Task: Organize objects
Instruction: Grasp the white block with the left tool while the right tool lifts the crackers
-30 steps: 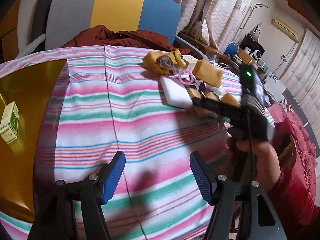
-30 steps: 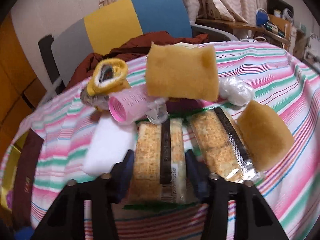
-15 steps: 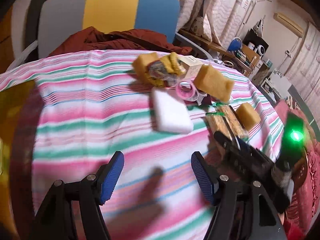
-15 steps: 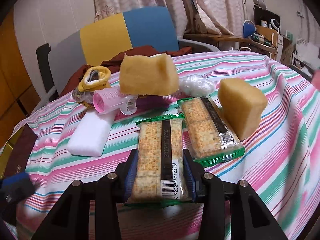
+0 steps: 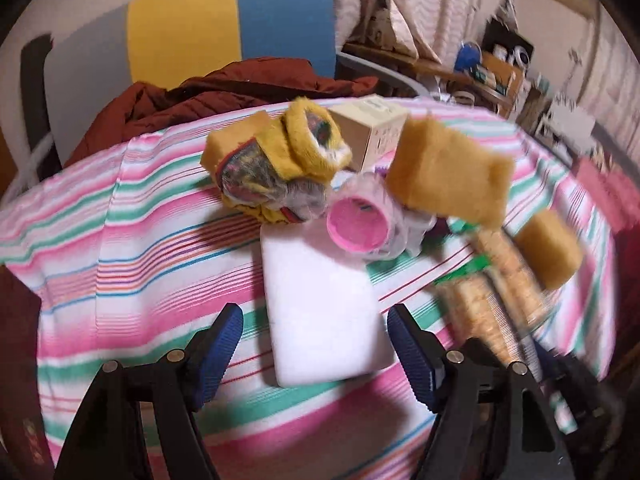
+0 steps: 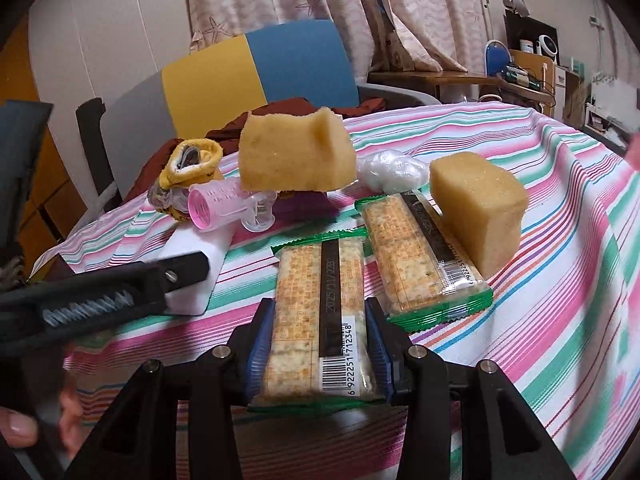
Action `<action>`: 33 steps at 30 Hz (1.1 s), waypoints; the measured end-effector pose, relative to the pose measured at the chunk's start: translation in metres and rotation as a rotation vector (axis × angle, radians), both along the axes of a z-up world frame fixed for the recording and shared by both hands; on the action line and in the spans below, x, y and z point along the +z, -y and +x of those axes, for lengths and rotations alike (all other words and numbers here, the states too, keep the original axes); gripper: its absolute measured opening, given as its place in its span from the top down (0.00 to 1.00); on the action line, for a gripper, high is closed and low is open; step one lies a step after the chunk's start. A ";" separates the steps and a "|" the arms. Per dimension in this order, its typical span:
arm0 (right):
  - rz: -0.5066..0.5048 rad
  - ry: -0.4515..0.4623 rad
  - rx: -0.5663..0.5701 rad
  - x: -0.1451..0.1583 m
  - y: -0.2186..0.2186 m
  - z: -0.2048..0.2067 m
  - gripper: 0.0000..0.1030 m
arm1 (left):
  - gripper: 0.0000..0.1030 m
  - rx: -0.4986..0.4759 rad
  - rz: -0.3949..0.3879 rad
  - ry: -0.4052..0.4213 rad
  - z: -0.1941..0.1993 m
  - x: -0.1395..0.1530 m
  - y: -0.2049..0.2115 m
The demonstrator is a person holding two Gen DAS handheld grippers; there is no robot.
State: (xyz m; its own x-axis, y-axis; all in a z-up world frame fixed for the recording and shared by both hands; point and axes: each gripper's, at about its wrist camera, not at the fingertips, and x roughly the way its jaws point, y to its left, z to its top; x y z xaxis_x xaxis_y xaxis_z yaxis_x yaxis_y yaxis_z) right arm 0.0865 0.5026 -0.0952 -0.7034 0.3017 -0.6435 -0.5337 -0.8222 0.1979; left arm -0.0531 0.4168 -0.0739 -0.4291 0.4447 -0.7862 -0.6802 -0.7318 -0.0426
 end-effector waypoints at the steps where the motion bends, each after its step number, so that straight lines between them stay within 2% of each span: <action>1: 0.002 0.001 0.000 0.000 0.000 0.000 0.57 | 0.25 -0.011 0.015 -0.011 0.001 -0.002 0.002; 4: 0.002 0.000 0.000 0.000 -0.004 -0.001 0.57 | 0.31 -0.017 0.093 0.013 -0.002 -0.003 0.017; 8: 0.006 0.002 0.000 0.000 -0.004 0.000 0.57 | 0.46 -0.072 0.098 -0.026 0.010 -0.004 0.028; 10: 0.010 0.004 0.000 0.000 -0.004 0.001 0.57 | 0.46 -0.060 0.097 -0.038 0.014 -0.004 0.035; 23: 0.069 0.049 0.024 0.001 0.008 -0.003 0.56 | 0.46 0.027 0.204 0.014 0.032 -0.007 0.096; 27: 0.065 0.056 0.040 0.003 0.018 0.000 0.56 | 0.46 0.010 0.239 0.016 0.043 -0.010 0.112; 30: 0.045 0.067 0.067 0.005 0.029 0.001 0.56 | 0.46 -0.009 0.214 -0.005 0.053 -0.013 0.115; 33: 0.030 0.082 0.086 0.006 0.039 0.000 0.56 | 0.46 -0.007 0.228 0.019 0.050 -0.013 0.119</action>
